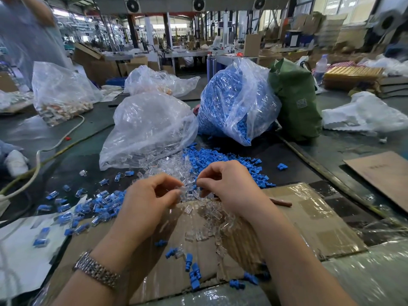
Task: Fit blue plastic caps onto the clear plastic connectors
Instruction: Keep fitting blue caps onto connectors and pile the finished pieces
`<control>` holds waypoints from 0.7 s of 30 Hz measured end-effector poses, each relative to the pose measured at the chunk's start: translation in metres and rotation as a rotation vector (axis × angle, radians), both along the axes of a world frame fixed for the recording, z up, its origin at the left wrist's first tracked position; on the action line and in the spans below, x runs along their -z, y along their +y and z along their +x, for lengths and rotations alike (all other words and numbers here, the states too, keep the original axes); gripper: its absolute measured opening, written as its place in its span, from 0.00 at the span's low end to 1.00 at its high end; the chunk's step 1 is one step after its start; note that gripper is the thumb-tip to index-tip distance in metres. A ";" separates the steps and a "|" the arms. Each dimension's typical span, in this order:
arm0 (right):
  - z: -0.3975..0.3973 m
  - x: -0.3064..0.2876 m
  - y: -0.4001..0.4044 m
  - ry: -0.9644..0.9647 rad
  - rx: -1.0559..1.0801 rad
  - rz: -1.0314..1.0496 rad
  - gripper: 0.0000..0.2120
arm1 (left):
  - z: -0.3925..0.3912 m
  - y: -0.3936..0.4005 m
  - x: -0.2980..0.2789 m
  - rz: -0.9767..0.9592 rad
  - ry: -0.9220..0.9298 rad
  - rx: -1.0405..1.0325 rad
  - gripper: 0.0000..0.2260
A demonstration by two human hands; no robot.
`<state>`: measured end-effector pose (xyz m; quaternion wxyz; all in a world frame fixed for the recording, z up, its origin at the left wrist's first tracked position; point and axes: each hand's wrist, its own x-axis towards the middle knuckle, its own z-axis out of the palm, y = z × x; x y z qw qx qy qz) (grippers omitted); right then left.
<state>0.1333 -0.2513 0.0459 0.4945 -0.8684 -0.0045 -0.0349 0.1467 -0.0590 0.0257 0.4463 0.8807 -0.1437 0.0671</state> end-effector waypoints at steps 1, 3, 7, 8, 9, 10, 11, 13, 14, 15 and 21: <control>0.000 0.000 0.000 0.007 0.000 0.033 0.03 | 0.001 0.000 -0.001 -0.091 0.067 0.006 0.04; -0.001 -0.001 0.000 0.018 -0.003 0.106 0.03 | 0.002 0.001 -0.003 -0.328 0.219 0.026 0.05; -0.002 -0.002 0.001 0.012 -0.019 0.197 0.02 | 0.003 0.000 -0.006 -0.693 0.434 0.090 0.11; -0.002 -0.001 0.001 0.013 -0.026 0.200 0.02 | 0.002 -0.001 -0.005 -0.729 0.464 0.106 0.11; -0.001 -0.001 0.001 0.009 -0.035 0.201 0.02 | 0.003 -0.001 -0.005 -0.763 0.488 0.117 0.12; -0.001 0.000 0.001 0.003 -0.042 0.201 0.02 | 0.003 -0.001 -0.005 -0.793 0.513 0.127 0.12; -0.001 0.000 0.001 -0.004 -0.047 0.200 0.02 | 0.003 0.000 -0.005 -0.816 0.535 0.135 0.13; -0.001 0.001 0.000 -0.024 -0.047 0.202 0.02 | 0.003 -0.001 -0.005 -0.830 0.550 0.145 0.14; -0.001 0.002 -0.001 -0.034 -0.041 0.210 0.02 | 0.002 -0.001 -0.005 -0.821 0.543 0.139 0.14; -0.001 0.002 -0.001 -0.046 -0.035 0.219 0.03 | 0.001 -0.002 -0.005 -0.809 0.531 0.129 0.13; 0.000 -0.001 0.000 -0.172 -0.067 0.211 0.02 | -0.001 -0.004 -0.010 -0.831 0.570 0.101 0.13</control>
